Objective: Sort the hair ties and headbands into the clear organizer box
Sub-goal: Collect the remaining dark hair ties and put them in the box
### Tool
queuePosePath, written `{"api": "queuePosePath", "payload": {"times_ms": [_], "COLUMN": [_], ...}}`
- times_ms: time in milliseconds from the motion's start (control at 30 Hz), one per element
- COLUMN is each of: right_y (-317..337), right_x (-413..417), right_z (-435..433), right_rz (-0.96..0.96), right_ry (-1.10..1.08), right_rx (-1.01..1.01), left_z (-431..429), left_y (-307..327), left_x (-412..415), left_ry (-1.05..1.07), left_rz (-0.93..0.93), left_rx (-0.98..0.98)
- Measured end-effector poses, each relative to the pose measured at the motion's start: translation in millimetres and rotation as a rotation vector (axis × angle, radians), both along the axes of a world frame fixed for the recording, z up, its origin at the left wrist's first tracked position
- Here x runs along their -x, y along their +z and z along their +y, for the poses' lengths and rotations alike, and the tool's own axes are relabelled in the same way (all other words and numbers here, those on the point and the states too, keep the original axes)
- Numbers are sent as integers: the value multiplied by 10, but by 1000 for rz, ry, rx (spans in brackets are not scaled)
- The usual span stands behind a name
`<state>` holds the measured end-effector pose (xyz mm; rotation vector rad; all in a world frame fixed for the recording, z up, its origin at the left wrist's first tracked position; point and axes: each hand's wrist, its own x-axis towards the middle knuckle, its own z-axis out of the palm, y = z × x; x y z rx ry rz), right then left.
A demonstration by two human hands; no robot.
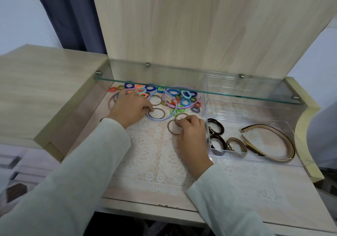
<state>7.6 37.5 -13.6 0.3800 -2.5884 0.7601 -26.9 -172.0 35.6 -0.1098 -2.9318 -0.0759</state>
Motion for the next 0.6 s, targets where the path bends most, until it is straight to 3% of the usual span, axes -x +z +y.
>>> {"api": "queuePosePath", "payload": {"times_ms": [333,600], "right_y": [-22,-43], "right_x": [16,31], "right_z": [28,28], "right_rz": [-17,18], "right_ry": [2,35], "right_rx": [36,56], "left_z": [248,245], "left_y": [72,141], "left_x": [6,-22], "left_ry": [160,133], "left_rz": [-69,-135], "left_rx": [-7,-66]}}
